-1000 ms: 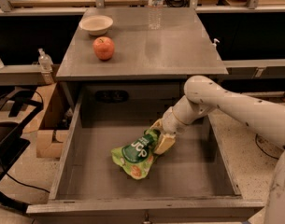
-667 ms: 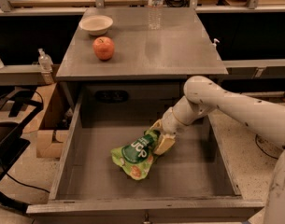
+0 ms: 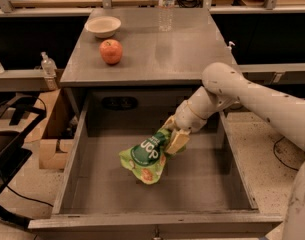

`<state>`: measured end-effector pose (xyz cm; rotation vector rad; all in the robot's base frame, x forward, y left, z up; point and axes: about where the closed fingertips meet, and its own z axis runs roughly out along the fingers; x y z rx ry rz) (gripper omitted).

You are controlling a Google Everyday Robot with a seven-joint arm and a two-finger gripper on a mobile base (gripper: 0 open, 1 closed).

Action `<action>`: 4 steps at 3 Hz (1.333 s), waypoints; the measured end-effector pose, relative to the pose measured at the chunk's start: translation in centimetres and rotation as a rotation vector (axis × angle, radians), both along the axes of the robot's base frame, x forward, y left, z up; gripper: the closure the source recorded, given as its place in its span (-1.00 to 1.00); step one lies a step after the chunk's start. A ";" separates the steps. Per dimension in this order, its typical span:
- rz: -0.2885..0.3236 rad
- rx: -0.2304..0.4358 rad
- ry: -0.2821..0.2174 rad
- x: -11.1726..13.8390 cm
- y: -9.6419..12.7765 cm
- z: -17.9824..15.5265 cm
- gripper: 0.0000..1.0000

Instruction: Pick green rice chip bag from top drawer and place on counter

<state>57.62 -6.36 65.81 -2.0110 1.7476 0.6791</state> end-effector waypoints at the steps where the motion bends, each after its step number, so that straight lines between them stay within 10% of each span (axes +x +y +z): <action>1: -0.022 0.016 0.004 0.1 -1.6 5.8 1.00; 4: -0.192 0.001 0.027 3.7 -6.3 20.5 1.00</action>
Offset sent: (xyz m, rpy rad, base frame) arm 0.0006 -0.0513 0.1890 0.0271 0.0133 -0.0741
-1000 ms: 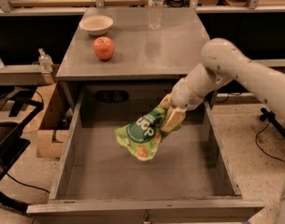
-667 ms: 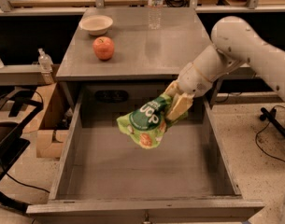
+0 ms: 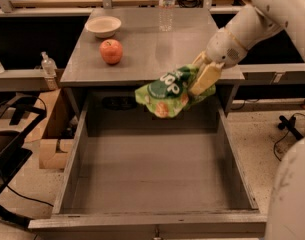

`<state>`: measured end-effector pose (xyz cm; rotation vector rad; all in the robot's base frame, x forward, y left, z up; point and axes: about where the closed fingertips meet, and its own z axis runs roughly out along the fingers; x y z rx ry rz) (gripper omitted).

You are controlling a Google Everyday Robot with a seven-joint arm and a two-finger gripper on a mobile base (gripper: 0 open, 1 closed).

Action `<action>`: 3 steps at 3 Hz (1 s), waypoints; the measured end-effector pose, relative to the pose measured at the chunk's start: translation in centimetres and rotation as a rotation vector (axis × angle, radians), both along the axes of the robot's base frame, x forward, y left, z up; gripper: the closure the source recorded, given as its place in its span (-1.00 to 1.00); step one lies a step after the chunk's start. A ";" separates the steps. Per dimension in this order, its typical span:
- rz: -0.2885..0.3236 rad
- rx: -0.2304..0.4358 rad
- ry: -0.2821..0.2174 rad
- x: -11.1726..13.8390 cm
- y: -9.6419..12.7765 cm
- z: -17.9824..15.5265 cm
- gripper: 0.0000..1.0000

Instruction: Pick green rice chip bag from top drawer and place on counter

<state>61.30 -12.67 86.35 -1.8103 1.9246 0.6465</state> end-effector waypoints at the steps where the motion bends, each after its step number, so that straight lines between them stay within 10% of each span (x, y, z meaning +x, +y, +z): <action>1: -0.138 -0.026 -0.009 3.5 -2.0 2.6 1.00; 3: -0.439 -0.032 -0.127 9.6 -7.5 6.8 1.00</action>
Offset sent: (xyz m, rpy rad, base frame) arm 0.1273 -0.1083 0.1300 -0.0778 -0.1184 -0.5041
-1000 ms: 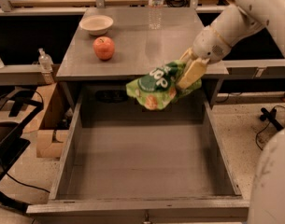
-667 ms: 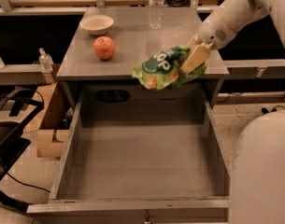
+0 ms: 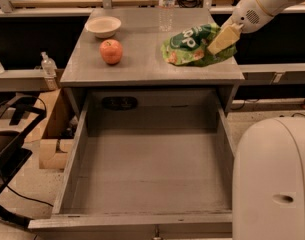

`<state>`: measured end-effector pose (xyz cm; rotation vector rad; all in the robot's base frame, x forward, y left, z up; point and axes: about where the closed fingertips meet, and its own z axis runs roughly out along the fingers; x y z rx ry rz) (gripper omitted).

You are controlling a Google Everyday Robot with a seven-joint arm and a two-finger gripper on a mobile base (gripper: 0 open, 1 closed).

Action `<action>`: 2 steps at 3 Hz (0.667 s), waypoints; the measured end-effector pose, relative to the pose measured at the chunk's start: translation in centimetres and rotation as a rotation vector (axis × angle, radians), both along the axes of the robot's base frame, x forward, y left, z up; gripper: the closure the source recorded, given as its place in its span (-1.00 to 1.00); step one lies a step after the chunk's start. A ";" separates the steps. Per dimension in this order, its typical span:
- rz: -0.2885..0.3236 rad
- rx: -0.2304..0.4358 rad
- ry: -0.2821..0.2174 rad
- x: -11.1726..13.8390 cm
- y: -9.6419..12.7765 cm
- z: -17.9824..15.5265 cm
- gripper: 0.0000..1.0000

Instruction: Pick green rice chip bag from top drawer and place on counter

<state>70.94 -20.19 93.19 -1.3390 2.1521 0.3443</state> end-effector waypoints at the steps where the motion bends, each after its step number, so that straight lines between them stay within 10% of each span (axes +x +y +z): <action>1: -0.068 0.034 -0.056 2.6 -1.6 -0.6 1.00; 2: -0.066 0.074 -0.097 4.9 -1.6 -2.5 1.00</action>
Offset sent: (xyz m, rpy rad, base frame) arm 0.0908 -0.0326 -0.0313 0.1193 -0.1518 -0.0604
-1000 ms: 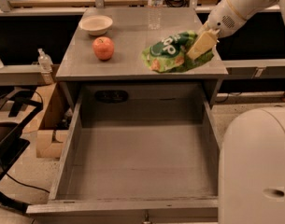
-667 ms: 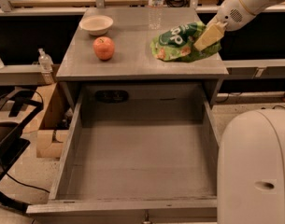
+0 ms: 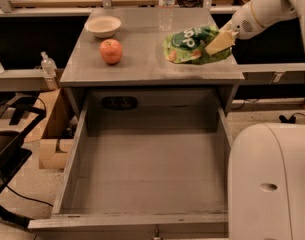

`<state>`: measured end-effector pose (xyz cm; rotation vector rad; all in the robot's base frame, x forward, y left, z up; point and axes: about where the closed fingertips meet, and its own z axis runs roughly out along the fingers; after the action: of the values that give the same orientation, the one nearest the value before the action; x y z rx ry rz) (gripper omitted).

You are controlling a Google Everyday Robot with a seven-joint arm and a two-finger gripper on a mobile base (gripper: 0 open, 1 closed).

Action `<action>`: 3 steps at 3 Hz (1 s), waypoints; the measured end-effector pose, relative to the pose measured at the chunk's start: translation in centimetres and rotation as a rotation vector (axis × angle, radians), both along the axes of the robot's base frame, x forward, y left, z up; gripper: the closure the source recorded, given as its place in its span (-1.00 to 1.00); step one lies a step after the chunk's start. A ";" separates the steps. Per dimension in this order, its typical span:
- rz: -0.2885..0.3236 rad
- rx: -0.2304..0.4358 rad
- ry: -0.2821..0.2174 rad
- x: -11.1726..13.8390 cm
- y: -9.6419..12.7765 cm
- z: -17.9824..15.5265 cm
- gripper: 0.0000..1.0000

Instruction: Pick green rice chip bag from top drawer and place on counter

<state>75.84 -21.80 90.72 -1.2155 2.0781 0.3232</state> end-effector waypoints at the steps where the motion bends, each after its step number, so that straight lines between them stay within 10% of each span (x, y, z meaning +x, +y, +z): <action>1: 0.046 0.007 -0.020 1.7 0.7 -3.1 1.00; 3: 0.059 0.009 -0.014 2.3 1.3 -4.3 0.08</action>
Offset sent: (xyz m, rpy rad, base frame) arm 0.0179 0.0069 -0.0325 0.0072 -0.0212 0.0482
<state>78.13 -20.48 86.38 -1.2714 2.0296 0.3497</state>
